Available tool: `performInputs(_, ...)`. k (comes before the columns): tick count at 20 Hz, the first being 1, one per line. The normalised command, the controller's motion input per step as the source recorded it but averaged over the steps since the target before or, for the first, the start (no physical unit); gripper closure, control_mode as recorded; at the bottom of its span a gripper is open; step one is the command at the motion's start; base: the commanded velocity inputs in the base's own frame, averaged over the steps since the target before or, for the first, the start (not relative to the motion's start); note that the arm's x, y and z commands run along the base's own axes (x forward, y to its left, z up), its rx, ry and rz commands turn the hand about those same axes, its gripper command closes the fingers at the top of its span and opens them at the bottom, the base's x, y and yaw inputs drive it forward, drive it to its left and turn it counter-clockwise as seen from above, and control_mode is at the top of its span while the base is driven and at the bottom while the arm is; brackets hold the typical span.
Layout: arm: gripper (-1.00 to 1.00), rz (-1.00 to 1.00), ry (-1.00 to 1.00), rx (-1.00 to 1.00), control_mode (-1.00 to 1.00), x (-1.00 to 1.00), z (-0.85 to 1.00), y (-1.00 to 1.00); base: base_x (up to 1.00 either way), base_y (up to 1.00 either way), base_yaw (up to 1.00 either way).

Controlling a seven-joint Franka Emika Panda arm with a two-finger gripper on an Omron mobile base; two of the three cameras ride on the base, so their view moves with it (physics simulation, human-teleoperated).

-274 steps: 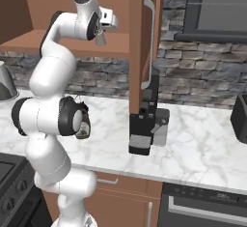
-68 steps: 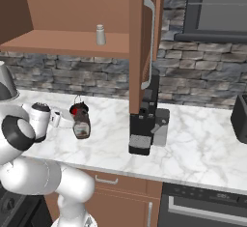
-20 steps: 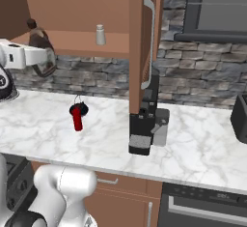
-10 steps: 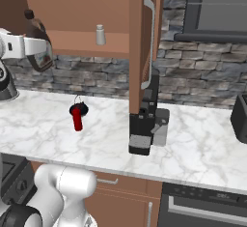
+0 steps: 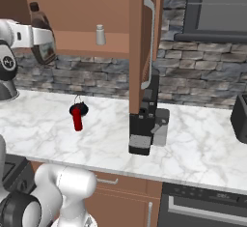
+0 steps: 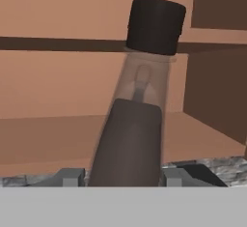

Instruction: There are various items on the counter. Only move the condiments/shakers into the cabinet.

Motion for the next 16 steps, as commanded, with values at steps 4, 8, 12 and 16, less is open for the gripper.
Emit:
performInputs(4,1.0,0.0,0.0,-0.02,-1.0,0.38,0.0,0.0,0.0,0.0,0.0)
performInputs(8,1.0,0.0,0.0,-0.11,-1.0,0.11,0.0,0.02,0.0,0.0,0.0)
performInputs(12,1.0,0.0,0.0,-0.1,-1.0,0.08,0.0,0.0,0.0,0.0,0.0)
performInputs(16,1.0,0.0,-0.01,-0.03,-1.0,0.23,0.0,0.0,0.0,0.0,0.0)
